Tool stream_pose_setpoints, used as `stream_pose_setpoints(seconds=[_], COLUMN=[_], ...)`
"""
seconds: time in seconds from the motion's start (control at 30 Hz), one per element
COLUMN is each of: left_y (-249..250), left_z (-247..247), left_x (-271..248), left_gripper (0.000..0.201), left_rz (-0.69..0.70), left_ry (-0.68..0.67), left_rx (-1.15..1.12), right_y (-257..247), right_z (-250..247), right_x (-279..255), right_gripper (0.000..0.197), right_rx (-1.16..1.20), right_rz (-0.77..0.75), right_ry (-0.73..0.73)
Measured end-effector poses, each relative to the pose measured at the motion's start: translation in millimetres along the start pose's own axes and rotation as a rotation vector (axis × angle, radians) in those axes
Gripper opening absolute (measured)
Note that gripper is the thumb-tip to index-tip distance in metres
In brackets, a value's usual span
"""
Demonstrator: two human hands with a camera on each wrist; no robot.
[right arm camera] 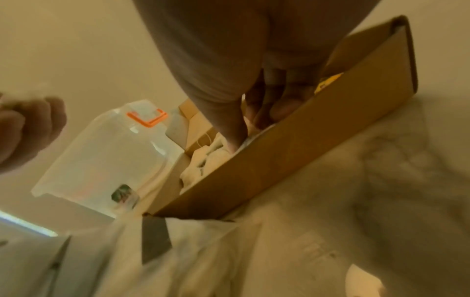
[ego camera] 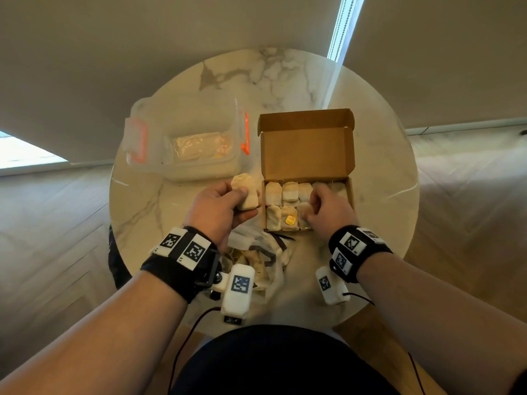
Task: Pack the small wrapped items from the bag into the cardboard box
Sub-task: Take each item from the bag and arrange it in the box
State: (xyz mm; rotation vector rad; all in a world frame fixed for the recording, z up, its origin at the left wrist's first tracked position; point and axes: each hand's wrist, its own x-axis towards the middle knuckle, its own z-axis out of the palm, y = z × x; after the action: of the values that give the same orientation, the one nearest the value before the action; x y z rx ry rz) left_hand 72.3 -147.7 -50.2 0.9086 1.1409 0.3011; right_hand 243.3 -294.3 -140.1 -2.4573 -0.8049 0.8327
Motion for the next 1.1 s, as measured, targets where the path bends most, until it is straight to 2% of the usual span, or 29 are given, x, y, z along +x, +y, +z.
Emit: stream_pose_setpoints(seconds=[0.17, 0.3, 0.37, 0.43, 0.5, 0.6, 0.73, 0.87, 0.93, 1.0, 1.1], left_y=[-1, 4, 9, 17, 24, 30, 26, 13, 6, -2, -13], left_z=[9, 30, 44, 56, 64, 69, 65, 66, 69, 73, 81], left_x=[-12, -24, -32, -37, -38, -30, -13, -5, -2, 1, 4], left_gripper=[0.013, 0.016, 0.015, 0.012, 0.013, 0.013, 0.014, 0.009, 0.007, 0.006, 0.005], left_rz=[0.006, 0.008, 0.001, -0.013, -0.02, 0.003, 0.011, -0.011, -0.03, -0.042, -0.045], left_ry=[-0.052, -0.177, -0.247, -0.305, -0.324, -0.279, -0.14, -0.067, -0.044, -0.021, -0.016], left_rx=[0.037, 0.059, 0.039, -0.003, -0.04, -0.068, -0.066, -0.038, -0.03, -0.004, 0.066], right_y=[-10, -28, -36, -37, -33, -22, -8, 4, 9, 16, 24], right_z=[-9, -28, -33, -33, -33, -40, -56, -71, -77, -82, -88], right_x=[-2, -17, -29, -39, -47, -57, -66, -69, -69, -67, -63], right_gripper=[0.024, 0.055, 0.063, 0.052, 0.033, 0.016, 0.016, 0.025, 0.036, 0.046, 0.045], right_rx=[-0.093, 0.212, 0.357, 0.364, 0.365, 0.512, 0.558, 0.499, 0.584, 0.637, 0.637], right_rz=[-0.051, -0.273, -0.352, -0.372, -0.368, -0.34, -0.28, -0.245, -0.172, -0.163, -0.179], right_ry=[-0.021, -0.155, -0.231, -0.258, -0.262, -0.282, -0.253, -0.201, -0.219, -0.2, -0.116])
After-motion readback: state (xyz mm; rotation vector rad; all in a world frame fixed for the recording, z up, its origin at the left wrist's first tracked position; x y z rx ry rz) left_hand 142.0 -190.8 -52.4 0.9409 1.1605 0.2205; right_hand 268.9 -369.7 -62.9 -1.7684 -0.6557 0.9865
